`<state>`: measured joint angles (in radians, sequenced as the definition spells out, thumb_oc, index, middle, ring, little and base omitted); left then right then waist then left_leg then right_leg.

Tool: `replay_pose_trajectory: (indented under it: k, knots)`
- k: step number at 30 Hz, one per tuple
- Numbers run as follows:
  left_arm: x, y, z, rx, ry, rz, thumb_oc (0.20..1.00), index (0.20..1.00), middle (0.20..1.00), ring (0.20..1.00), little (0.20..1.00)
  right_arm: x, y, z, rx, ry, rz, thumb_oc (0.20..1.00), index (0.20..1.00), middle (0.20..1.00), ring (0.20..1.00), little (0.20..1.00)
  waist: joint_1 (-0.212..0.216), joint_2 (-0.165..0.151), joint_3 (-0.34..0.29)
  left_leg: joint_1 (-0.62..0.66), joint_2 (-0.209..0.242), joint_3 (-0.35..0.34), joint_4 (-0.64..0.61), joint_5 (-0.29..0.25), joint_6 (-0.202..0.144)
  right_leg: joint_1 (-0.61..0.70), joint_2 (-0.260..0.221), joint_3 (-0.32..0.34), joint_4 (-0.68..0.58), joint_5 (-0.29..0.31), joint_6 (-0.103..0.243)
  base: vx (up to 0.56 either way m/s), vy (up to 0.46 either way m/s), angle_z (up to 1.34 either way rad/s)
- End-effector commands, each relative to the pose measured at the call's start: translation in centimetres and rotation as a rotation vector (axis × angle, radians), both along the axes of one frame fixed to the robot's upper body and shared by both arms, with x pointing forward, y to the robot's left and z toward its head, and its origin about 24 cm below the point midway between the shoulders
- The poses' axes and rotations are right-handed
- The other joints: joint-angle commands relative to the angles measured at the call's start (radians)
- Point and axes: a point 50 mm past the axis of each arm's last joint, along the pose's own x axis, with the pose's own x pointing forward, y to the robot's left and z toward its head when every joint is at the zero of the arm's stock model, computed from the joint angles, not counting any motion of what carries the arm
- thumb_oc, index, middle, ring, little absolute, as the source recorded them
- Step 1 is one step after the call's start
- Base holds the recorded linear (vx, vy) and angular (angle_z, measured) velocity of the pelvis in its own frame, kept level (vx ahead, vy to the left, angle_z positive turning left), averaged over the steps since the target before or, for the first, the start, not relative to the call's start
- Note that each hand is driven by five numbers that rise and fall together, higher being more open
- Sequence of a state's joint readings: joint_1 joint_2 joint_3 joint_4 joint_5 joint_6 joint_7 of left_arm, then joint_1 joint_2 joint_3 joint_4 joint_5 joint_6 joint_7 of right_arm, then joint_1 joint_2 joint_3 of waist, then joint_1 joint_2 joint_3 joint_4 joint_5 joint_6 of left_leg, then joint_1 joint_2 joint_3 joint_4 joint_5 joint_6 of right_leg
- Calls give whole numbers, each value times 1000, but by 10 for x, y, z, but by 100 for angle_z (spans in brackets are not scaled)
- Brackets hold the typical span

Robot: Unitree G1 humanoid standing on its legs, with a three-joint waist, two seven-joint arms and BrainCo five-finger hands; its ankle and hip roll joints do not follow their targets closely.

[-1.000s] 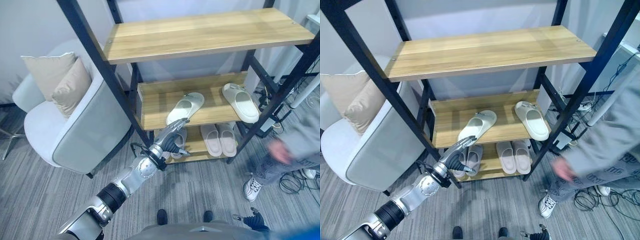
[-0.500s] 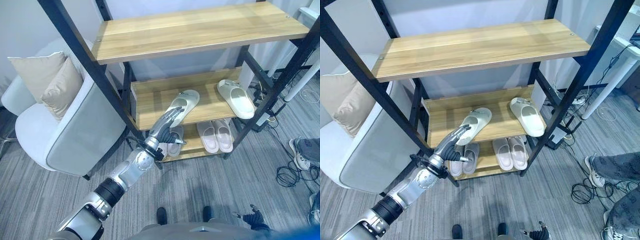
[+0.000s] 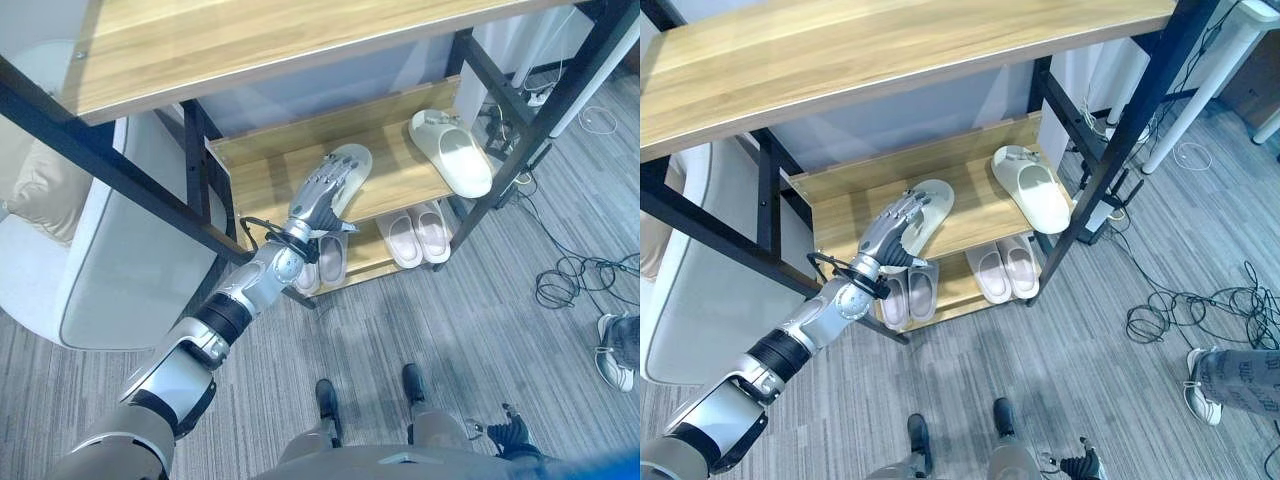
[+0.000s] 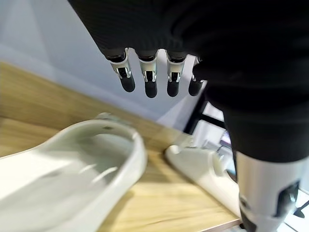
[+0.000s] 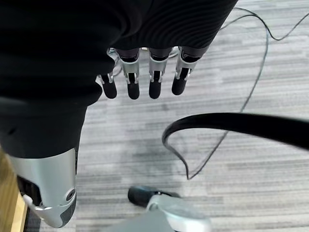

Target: Arrange the slippers neatly on the shoe rack.

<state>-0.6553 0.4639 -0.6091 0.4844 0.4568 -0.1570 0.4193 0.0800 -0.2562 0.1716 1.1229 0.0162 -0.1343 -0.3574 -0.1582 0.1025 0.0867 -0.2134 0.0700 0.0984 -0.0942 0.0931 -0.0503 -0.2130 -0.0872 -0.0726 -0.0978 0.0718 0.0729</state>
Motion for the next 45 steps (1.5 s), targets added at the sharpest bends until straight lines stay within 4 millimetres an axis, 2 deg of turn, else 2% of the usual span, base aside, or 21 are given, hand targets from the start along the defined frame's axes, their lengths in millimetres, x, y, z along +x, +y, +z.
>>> replay_pose_trajectory:
  k: [1,2,4,10,24,32,37,38,39,40,45]
  knots:
    - [24,20,55,44,-206,88,1000,1000,1000,1000,1000,15,-1,7,-28,-75,28,1000,1000,1000,1000,1000,-9,-38,1,-25,-6,-59,7,-41,-34,-2,-63,-29,11,-14,94,32,-13,-4]
    - [28,25,71,60,-256,111,1000,1000,1000,1000,1000,18,1,8,-24,-89,39,1000,1000,1000,1000,1000,-11,-41,10,-38,-5,-60,7,-39,-35,-13,-63,-29,11,-10,94,39,-17,-4]
    - [31,21,72,58,-271,131,1000,1000,1000,1000,1000,23,-7,11,-61,-92,57,1000,1000,1000,1000,1000,-7,-47,20,-52,-6,-65,7,-34,-35,-26,-59,-33,11,-10,93,20,-10,-1]
    - [40,31,91,112,-308,175,1000,1000,1000,1000,1000,32,-2,12,-66,-110,88,1000,1000,1000,1000,1000,-12,-54,24,-84,-3,-65,7,-34,-35,-62,-59,-29,11,-3,97,20,-6,-2]
    - [46,37,117,141,-387,233,1000,1000,1000,1000,1000,48,4,18,-69,-170,113,1000,1000,1000,1000,1000,-9,-64,35,-127,4,-67,7,-35,-36,-106,-53,-28,11,0,102,28,-3,-1]
    - [53,59,138,234,-437,335,1000,1000,1000,1000,1000,59,7,23,-72,-219,123,1000,1000,1000,1000,1000,-14,-81,38,-160,14,-68,7,-34,-39,-139,-45,-34,11,3,107,15,-8,-2]
    - [58,68,135,261,-407,382,1000,1000,1000,1000,1000,63,8,25,-72,-239,123,1000,1000,1000,1000,1000,-19,-92,37,-171,20,-69,7,-34,-40,-154,-42,-33,11,6,107,0,0,0]
    - [58,69,135,262,-403,385,903,903,903,903,903,64,8,25,-70,-241,124,1000,1000,1000,1000,1000,-20,-94,36,-174,21,-69,7,-34,-40,-158,-43,-34,11,7,107,0,0,0]
    - [60,66,134,239,-379,384,200,200,200,200,200,66,9,26,-65,-247,125,1000,1000,1000,1000,1000,-22,-95,35,-178,21,-70,7,-33,-40,-161,-42,-35,11,7,106,0,0,0]
    - [60,65,131,197,-355,377,200,200,200,200,200,66,12,25,-65,-244,136,1000,1000,1000,1000,1000,-20,-97,35,-179,23,-70,7,-33,-40,-163,-43,-38,11,5,106,0,0,0]
    - [66,46,129,204,-341,369,200,200,200,200,200,72,14,27,-64,-254,148,1000,1000,1000,1000,1000,-22,-100,37,-191,22,-75,7,-32,-42,-172,-43,-41,11,5,104,-1,-8,0]
